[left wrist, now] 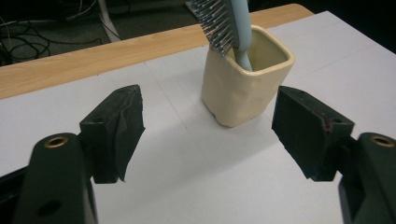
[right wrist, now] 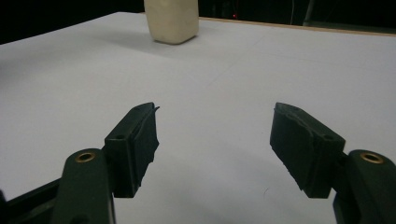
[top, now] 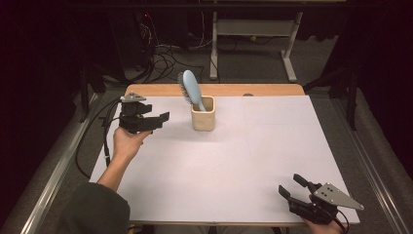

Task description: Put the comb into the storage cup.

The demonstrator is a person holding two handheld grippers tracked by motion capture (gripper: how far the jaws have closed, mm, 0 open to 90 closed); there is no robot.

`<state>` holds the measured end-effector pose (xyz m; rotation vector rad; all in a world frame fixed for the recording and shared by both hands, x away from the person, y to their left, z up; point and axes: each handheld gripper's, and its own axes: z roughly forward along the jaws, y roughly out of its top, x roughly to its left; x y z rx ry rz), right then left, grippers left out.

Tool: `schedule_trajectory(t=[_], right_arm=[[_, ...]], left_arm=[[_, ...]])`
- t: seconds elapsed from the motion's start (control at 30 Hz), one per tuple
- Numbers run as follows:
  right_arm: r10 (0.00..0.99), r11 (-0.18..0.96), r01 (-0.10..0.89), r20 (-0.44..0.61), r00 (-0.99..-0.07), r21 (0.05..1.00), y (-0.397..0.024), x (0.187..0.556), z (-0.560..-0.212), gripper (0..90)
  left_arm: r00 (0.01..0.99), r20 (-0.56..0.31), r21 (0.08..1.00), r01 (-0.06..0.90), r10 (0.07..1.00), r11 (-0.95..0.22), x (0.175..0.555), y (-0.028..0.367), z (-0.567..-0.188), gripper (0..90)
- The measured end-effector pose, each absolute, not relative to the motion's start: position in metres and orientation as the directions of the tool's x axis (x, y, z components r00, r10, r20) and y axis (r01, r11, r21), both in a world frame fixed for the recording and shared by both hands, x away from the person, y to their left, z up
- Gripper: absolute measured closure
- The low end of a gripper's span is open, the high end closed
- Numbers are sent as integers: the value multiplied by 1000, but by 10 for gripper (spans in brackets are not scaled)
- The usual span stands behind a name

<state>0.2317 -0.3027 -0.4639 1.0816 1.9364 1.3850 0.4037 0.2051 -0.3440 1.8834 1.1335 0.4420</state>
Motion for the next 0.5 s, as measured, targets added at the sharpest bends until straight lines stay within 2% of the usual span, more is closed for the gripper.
schedule_trajectory(t=[0.5], right_arm=[[839, 155, 307, 40, -543, 939, -303, 232, -464, 327]], left_arm=[[518, -117, 820, 531, 847, -212, 393, 213, -347, 259]])
